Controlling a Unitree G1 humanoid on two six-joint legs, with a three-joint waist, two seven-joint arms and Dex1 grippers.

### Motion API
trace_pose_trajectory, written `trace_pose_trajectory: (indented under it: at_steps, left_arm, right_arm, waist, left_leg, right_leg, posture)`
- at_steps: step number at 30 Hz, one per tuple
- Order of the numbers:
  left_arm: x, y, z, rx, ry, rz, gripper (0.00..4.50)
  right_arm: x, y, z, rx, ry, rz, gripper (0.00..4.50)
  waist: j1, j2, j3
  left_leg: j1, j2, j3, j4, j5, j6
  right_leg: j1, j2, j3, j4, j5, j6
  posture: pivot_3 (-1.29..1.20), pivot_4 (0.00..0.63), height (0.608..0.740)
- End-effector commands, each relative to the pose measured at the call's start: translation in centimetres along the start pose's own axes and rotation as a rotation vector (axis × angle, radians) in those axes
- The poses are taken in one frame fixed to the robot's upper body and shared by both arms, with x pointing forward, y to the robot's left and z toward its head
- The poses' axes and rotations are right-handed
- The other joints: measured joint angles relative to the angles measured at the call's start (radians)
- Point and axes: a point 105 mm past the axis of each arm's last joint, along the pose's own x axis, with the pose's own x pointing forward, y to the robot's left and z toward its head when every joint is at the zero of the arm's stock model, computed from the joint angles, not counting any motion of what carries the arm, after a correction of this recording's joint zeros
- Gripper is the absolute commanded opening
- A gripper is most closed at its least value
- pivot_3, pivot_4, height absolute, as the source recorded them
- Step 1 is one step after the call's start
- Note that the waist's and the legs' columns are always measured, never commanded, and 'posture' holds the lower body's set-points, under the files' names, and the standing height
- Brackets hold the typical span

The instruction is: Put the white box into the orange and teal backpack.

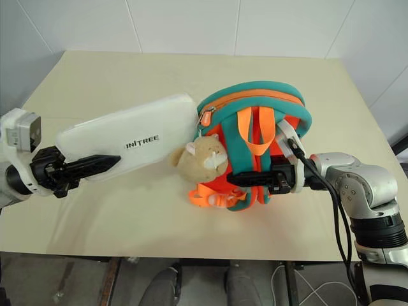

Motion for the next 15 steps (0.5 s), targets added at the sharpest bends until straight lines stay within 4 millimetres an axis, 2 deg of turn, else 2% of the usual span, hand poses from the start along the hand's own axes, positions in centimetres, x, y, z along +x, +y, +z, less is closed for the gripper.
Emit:
trace_pose_trajectory:
  at_steps: [1, 4, 8, 15]
  left_arm:
    - [0.3, 1.7, 0.9, 0.148, 0.046, 0.028, 1.30]
    - [1.1, 2.6, 2.2, 0.230, 0.055, 0.011, 1.30]
    - [2.5, 2.9, 2.5, 0.321, 0.171, -0.061, 1.30]
    - [6.4, 2.5, 3.4, 0.372, 0.366, -0.199, 1.30]
  right_arm:
    - [0.2, 0.5, 0.5, -0.034, 0.006, 0.028, 0.02]
    - [0.0, 0.7, 0.4, -0.027, 0.015, 0.030, 0.02]
    - [-0.2, 0.8, 0.4, -0.023, 0.024, 0.037, 0.02]
    - [0.3, 0.9, 0.4, -0.029, 0.026, 0.058, 0.02]
  waist:
    - [0.002, 0.000, 0.000]
    - [0.003, 0.000, 0.000]
    - [0.004, 0.000, 0.000]
    - [0.006, 0.000, 0.000]
  left_leg:
    - [0.000, 0.000, 0.000, 0.000, 0.000, 0.000]
    - [0.000, 0.000, 0.000, 0.000, 0.000, 0.000]
    - [-0.001, 0.000, 0.000, -0.001, 0.000, 0.000]
    - [-0.001, 0.000, 0.000, -0.001, 0.000, 0.000]
  right_leg:
    - [0.000, 0.000, 0.000, 0.000, 0.000, 0.000]
    - [0.000, 0.001, -0.001, 0.000, 0.000, 0.000]
    - [0.000, 0.000, -0.001, -0.001, 0.000, 0.000]
    - [-0.001, 0.000, -0.001, 0.000, -0.001, 0.001]
  posture:
    - [0.00, 0.150, 0.740]
    - [0.00, 0.150, 0.740]
    - [0.00, 0.150, 0.740]
    - [0.00, 0.150, 0.740]
